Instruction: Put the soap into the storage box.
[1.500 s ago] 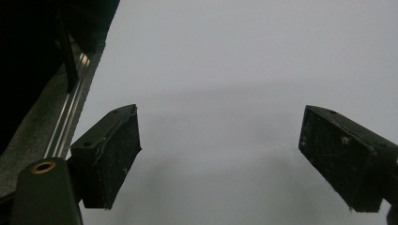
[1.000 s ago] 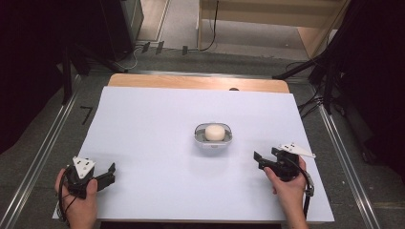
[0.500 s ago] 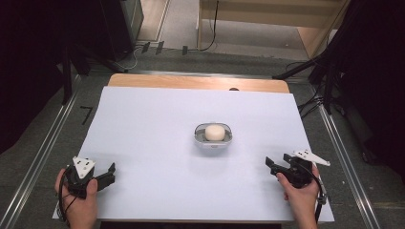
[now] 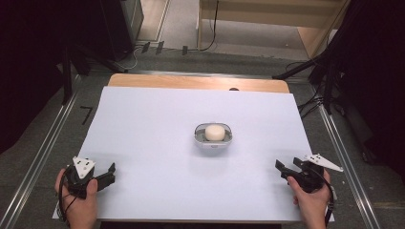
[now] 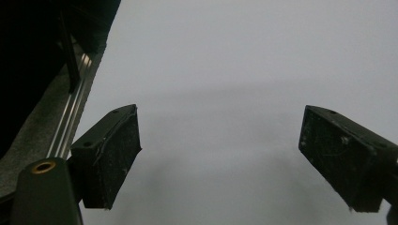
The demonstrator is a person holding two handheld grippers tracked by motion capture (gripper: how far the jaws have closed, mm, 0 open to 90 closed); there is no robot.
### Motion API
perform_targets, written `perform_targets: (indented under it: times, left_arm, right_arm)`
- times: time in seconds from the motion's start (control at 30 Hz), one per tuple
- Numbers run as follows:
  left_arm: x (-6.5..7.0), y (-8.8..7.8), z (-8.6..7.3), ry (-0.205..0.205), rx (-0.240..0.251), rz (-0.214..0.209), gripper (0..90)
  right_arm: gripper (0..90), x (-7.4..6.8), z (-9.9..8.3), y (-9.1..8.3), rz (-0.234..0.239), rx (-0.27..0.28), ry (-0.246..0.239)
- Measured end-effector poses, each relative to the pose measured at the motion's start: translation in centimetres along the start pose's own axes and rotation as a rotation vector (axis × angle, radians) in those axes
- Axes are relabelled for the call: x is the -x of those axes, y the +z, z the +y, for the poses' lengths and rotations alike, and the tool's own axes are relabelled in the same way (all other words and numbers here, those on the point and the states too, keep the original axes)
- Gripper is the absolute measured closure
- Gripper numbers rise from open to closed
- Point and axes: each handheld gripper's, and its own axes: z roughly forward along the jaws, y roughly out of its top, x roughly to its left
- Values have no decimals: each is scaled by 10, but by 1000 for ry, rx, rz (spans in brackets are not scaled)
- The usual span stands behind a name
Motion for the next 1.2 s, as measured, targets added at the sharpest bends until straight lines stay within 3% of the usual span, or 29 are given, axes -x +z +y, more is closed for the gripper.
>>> perform_targets:
  times: [0.87,1.2]
  left_arm:
    - [0,0,0,2,0,0,140]
    - [0,0,0,2,0,0,140]
  right_arm:
    - [221,45,-14,-32,-63,23,49]
    - [221,66,-19,-46,-100,61,76]
